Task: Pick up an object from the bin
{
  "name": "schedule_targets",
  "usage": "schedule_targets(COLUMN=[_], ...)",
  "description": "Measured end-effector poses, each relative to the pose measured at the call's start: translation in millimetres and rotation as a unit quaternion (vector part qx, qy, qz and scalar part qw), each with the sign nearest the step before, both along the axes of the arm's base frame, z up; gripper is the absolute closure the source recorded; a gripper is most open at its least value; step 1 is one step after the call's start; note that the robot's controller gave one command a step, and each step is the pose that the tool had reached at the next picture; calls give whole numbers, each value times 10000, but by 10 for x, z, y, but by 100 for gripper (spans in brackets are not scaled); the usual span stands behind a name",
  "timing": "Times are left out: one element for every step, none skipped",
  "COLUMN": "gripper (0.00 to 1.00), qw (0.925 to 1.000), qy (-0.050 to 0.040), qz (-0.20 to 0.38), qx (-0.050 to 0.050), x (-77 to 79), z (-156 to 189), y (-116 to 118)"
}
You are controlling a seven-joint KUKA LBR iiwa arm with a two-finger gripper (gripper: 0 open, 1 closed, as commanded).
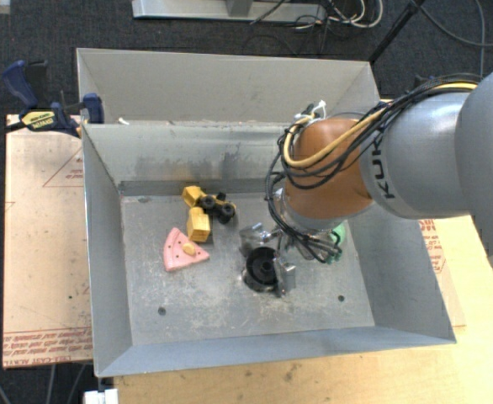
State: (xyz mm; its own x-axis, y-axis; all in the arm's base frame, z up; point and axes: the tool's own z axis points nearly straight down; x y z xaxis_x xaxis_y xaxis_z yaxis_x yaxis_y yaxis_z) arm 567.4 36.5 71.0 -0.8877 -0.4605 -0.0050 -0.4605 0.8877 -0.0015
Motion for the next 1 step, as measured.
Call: schedule_targets(gripper=[100], qw=[10000], qy=[0], qz=[0], qx=[0], x=[0], z=[0], y=[0])
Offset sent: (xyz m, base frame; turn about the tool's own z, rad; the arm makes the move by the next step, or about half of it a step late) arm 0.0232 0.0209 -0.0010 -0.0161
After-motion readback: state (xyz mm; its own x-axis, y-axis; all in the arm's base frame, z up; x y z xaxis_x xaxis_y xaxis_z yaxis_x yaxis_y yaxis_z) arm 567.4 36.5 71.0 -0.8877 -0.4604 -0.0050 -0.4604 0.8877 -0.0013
